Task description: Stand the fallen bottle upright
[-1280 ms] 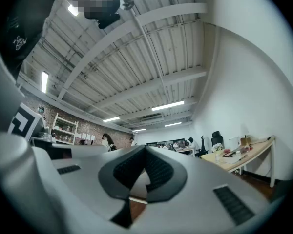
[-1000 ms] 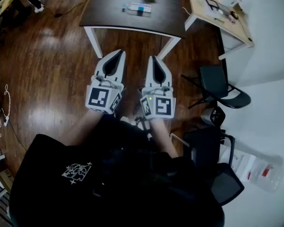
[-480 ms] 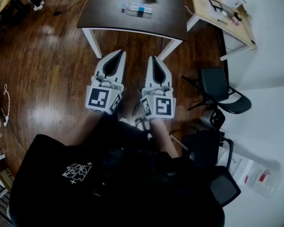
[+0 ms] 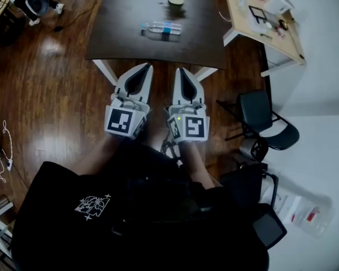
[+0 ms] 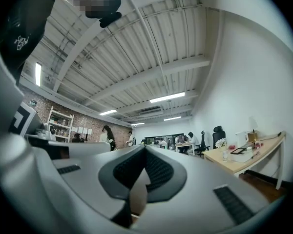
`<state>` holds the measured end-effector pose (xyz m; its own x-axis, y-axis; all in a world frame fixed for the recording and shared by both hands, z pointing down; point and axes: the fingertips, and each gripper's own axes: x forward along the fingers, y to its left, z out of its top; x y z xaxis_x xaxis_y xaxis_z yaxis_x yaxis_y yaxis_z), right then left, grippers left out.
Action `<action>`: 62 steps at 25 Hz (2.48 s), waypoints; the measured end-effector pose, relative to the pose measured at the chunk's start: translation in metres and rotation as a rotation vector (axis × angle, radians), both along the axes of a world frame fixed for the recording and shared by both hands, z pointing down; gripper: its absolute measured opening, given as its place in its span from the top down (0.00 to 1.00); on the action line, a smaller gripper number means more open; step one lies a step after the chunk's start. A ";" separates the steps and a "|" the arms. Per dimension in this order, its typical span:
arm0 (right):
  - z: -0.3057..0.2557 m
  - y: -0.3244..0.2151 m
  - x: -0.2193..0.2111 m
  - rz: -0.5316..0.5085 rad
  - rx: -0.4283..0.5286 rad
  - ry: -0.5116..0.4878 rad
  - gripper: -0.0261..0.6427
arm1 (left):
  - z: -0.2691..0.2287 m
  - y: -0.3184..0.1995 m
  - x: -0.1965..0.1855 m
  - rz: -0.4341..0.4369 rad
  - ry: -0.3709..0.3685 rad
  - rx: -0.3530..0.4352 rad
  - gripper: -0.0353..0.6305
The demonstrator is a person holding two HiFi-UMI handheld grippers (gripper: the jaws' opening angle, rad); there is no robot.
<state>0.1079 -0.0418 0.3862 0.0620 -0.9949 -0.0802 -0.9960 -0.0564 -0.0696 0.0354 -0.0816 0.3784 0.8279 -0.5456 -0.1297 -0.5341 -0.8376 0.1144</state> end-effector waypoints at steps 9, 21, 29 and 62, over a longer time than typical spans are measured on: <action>0.011 -0.111 0.009 -0.011 -0.038 0.037 0.92 | 0.007 -0.101 0.013 0.030 -0.002 -0.022 0.95; 0.049 -0.194 0.025 -0.113 -0.140 0.104 0.92 | 0.019 -0.159 0.020 -0.033 -0.014 -0.052 0.95; 0.117 -0.266 0.035 -0.302 -0.293 0.246 0.92 | 0.028 -0.179 0.035 -0.113 -0.059 -0.064 0.95; 0.366 -0.388 0.031 -0.878 -1.105 0.903 0.66 | 0.049 -0.246 0.056 -0.276 -0.138 -0.118 0.95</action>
